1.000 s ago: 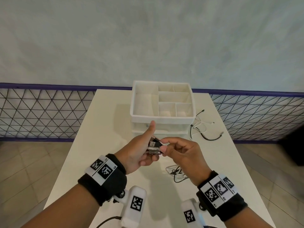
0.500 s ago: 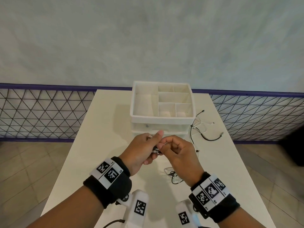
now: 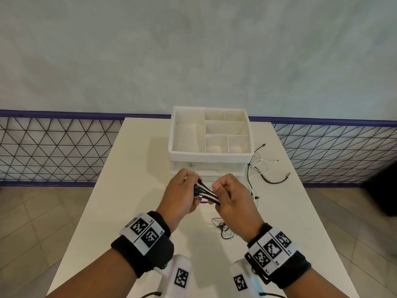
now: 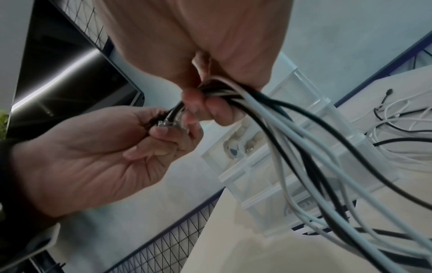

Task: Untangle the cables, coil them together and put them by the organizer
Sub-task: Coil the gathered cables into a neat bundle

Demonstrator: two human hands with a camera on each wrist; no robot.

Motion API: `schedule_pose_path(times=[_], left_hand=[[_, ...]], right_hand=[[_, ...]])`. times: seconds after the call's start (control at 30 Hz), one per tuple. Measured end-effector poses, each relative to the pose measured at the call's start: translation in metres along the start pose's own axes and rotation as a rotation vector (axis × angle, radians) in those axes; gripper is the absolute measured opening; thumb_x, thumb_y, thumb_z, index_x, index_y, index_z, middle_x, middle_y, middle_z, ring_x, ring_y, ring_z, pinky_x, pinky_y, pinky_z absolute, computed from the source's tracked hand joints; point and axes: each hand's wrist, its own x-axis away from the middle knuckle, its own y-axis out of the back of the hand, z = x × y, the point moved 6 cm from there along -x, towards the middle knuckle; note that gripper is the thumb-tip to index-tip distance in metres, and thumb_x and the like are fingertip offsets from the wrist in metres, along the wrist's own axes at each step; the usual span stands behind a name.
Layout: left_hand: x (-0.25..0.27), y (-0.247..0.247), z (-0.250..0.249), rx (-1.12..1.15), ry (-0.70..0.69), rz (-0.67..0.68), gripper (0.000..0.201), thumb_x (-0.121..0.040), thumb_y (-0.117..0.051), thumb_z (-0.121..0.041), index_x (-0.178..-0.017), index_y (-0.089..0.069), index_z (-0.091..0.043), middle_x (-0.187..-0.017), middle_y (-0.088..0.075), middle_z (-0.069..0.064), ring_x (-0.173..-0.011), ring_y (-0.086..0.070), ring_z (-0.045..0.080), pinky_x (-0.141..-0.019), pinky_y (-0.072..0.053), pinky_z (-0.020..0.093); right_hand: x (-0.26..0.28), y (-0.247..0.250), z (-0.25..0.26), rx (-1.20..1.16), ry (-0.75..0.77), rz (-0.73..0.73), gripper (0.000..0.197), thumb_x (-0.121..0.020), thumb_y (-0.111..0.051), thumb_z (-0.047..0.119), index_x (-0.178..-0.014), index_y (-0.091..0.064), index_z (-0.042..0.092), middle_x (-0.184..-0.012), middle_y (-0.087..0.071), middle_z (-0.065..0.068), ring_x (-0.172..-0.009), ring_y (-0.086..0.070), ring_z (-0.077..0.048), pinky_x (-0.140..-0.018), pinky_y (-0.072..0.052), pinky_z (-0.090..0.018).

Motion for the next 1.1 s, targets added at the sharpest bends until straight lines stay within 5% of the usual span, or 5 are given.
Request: schedule_pose_path(times=[0.27, 0.43, 0.63, 0.87, 1.1], left_hand=[[-0.003, 0.002, 0.006, 0.079, -0.01, 0.021, 0.014, -0.096, -0.044, -0.013, -0.089, -0.054, -0.006, -0.071, -0.056, 0.014, -0.046, -0.049, 0.018, -0.042, -0.031, 0.026], [0.0, -0.004, 0.01, 0.214, 0.271, 0.194, 0.046, -0.097, -0.047, -0.052, -0.084, -0.06, -0.01, -0.068, -0.062, 0.013, -0.052, -0.056, 0.025, -0.044, -0.042, 0.025], [-0.005, -0.001, 0.002, -0.009, 0.112, 0.112, 0.026, -0.093, -0.041, -0.017, -0.088, -0.059, 0.0, -0.064, -0.065, 0.018, -0.054, -0.06, 0.03, -0.043, -0.042, 0.027], [-0.01, 0.01, -0.003, -0.199, -0.029, -0.045, 0.018, -0.091, -0.047, -0.014, -0.079, -0.056, -0.003, -0.057, -0.061, 0.016, -0.043, -0.052, 0.023, -0.038, -0.031, 0.024], [-0.011, 0.015, 0.003, -0.086, 0.117, 0.092, 0.024, -0.097, -0.057, -0.024, -0.084, -0.057, -0.003, -0.072, -0.066, 0.01, -0.058, -0.062, 0.021, -0.057, -0.057, 0.033]], right_hand=[[-0.002, -0.007, 0.002, -0.086, -0.168, 0.142, 0.017, -0.097, -0.06, 0.016, -0.083, -0.065, 0.007, -0.064, -0.068, -0.002, -0.048, -0.042, -0.016, -0.049, -0.034, -0.028], [0.004, -0.006, 0.01, 0.011, -0.015, 0.147, 0.012, -0.096, -0.062, 0.011, -0.085, -0.063, 0.004, -0.067, -0.07, -0.01, -0.048, -0.046, -0.005, -0.05, -0.036, -0.018], [0.004, -0.009, 0.008, 0.011, -0.013, 0.094, 0.011, -0.094, -0.066, 0.017, -0.084, -0.07, 0.017, -0.064, -0.072, -0.007, -0.057, -0.063, -0.011, -0.055, -0.046, -0.021], [0.006, -0.01, 0.018, 0.065, 0.053, 0.143, 0.019, -0.097, -0.062, 0.021, -0.098, -0.08, 0.026, -0.069, -0.071, 0.008, -0.058, -0.055, -0.004, -0.06, -0.047, -0.019], [0.001, 0.01, 0.009, 0.183, -0.025, 0.139, 0.024, -0.096, -0.062, 0.027, -0.077, -0.071, 0.016, -0.041, -0.043, 0.013, -0.037, -0.036, -0.007, -0.046, -0.03, -0.02]])
